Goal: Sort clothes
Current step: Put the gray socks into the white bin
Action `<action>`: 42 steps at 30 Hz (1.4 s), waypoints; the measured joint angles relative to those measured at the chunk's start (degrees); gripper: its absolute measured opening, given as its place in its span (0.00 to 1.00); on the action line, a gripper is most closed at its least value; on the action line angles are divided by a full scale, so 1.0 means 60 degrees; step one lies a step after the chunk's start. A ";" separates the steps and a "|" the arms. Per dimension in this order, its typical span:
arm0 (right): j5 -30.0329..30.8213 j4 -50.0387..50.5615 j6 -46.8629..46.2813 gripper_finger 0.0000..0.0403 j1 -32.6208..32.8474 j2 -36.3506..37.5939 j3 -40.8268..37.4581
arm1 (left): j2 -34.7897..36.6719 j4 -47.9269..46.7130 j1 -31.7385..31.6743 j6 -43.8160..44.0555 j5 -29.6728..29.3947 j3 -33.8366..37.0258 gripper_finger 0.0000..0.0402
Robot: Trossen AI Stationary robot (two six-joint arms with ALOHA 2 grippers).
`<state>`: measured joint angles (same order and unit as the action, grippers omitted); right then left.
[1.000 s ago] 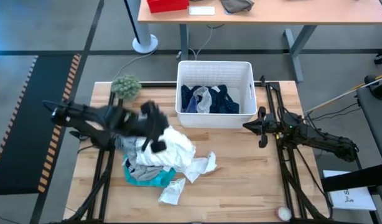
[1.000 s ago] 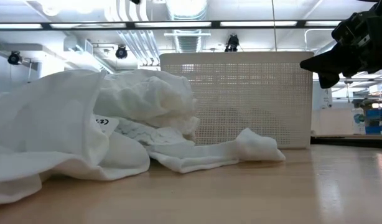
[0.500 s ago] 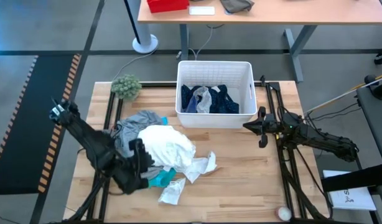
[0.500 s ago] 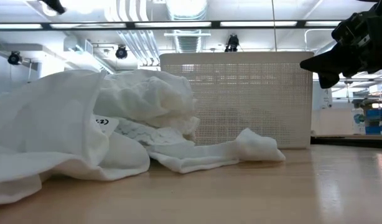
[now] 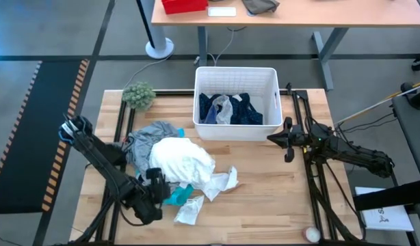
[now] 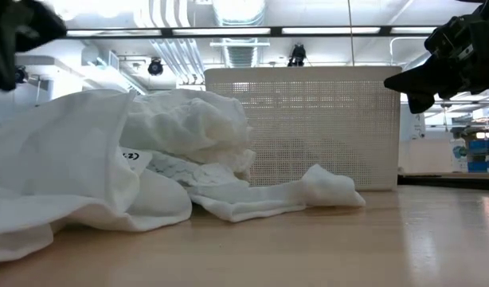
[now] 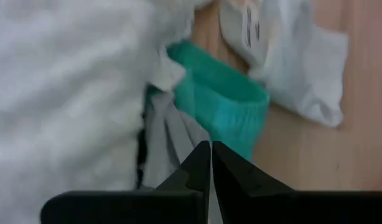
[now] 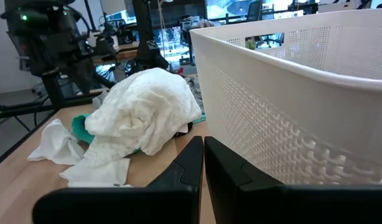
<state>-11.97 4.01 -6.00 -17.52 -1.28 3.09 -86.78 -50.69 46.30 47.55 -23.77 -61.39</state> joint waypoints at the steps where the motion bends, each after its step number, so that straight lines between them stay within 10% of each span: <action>1: 0.0000 0.0000 0.0000 0.00 0.0000 0.0000 0.0002 | -0.0083 0.0001 0.0007 0.0127 0.0158 0.0027 0.02; 27: -0.0002 0.0000 0.0000 0.00 0.0000 0.0000 0.0002 | -0.0514 -0.1309 0.0009 0.2799 0.0879 0.0315 0.66; 35: 0.0000 0.0000 0.0000 0.00 0.0000 0.0000 0.0002 | -0.0510 -0.0930 0.0009 0.3668 0.1394 0.1117 0.65; 42: -0.0002 0.0000 0.0000 0.00 0.0002 0.0000 0.0002 | -0.0510 -0.0912 0.0009 0.4021 0.1446 0.1254 0.43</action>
<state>-11.98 4.01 -6.00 -17.51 -1.28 3.10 -89.84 -56.16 46.35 71.68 -15.09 -53.87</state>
